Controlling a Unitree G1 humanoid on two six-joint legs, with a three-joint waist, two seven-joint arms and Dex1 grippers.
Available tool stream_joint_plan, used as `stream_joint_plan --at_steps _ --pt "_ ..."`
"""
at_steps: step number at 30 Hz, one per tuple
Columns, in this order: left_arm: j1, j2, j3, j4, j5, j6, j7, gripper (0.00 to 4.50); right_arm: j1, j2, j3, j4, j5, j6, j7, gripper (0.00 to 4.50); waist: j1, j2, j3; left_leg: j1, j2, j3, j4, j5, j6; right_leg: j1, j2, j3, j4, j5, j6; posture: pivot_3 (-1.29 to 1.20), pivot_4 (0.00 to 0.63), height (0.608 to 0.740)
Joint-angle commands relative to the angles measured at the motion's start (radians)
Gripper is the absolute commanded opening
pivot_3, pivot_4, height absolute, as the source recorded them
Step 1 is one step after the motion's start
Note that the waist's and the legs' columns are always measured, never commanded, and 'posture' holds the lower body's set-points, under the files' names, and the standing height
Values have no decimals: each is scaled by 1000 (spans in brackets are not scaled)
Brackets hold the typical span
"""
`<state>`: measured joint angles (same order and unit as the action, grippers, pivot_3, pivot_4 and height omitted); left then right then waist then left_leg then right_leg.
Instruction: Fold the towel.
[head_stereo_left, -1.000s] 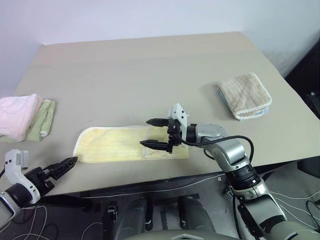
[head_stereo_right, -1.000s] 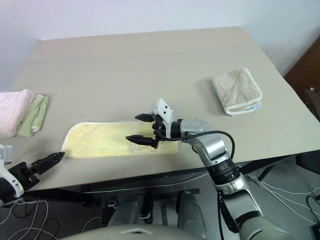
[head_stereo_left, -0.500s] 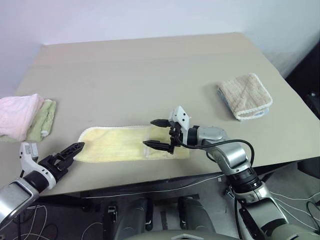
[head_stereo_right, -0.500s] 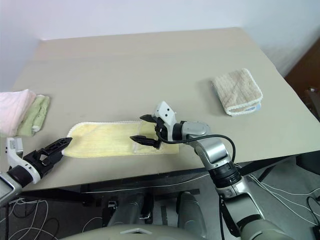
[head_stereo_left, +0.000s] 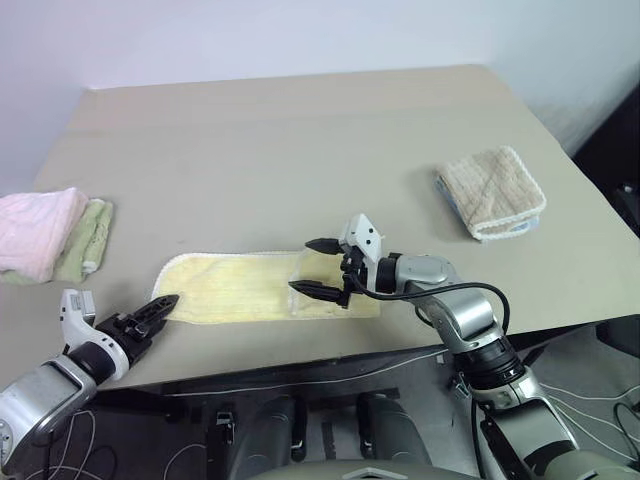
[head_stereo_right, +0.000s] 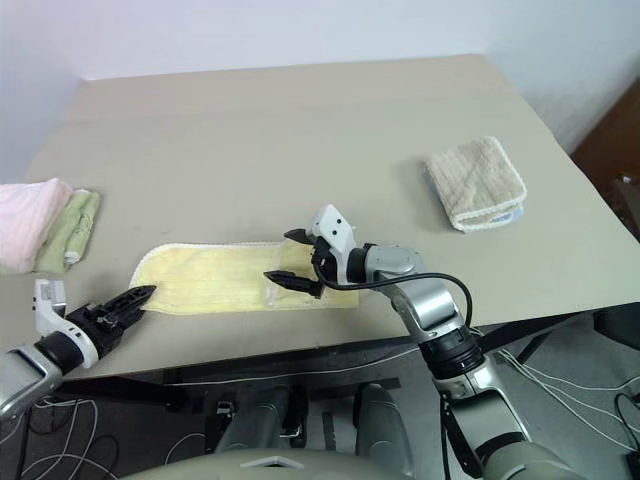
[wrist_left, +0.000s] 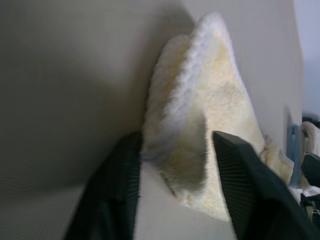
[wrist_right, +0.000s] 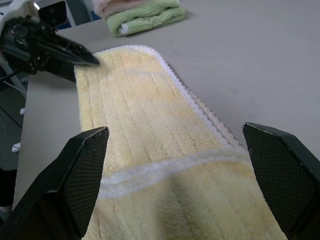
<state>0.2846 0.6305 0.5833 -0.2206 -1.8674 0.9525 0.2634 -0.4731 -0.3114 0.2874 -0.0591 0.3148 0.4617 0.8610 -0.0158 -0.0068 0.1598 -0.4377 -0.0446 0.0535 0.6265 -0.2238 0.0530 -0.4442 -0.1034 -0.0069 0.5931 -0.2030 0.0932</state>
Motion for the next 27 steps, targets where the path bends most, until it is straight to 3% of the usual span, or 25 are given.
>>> stream_joint_plan --at_steps 1,3,4,9,17,20,23,27 --pt "3 25 16 -16 -4 -22 -38 818 -15 7 -9 -32 -4 -23 -2 4500 -1 0 0 0 0 0 0 0 0 0 0 0 0 0 0 0 150 740" --pt "3 32 26 -5 12 -28 -60 124 -14 7 -5 -30 -7 -27 0 4500 -2 0 0 0 0 0 -1 0 0 0 0 0 0 0 0 0 150 740" --pt "4 40 32 0 37 -29 -85 58 -12 5 -1 -28 -12 -33 2 4500 -2 0 0 0 0 0 -1 0 0 -1 0 0 0 0 0 0 150 740" --pt "-10 97 50 10 140 -27 -247 58 -13 2 -8 -27 -17 -34 7 4500 -3 0 0 -1 0 0 -2 0 0 -2 0 0 -1 0 -1 0 150 740" --pt "-235 244 -13 24 210 29 -411 58 -9 -32 -91 -103 97 66 35 4500 1 -1 0 -6 0 1 -5 2 -3 -10 0 0 -1 0 -1 0 150 740" --pt "-373 358 -99 34 201 134 -514 58 -6 -70 -143 -121 143 118 44 4500 -2 -2 1 -6 0 1 -6 2 -4 -10 0 0 -1 0 -1 0 150 740" --pt "-498 459 -233 14 312 215 -671 58 -6 -93 -194 -123 168 143 26 4500 -2 -2 1 -7 0 1 -6 3 -5 -11 1 0 0 0 -1 0 150 740" --pt "-667 462 -397 8 440 252 -791 58 -13 -94 -258 -114 190 160 -24 4500 -3 -1 1 -6 0 3 -9 4 -6 -9 1 2 0 -1 -1 0 150 740"
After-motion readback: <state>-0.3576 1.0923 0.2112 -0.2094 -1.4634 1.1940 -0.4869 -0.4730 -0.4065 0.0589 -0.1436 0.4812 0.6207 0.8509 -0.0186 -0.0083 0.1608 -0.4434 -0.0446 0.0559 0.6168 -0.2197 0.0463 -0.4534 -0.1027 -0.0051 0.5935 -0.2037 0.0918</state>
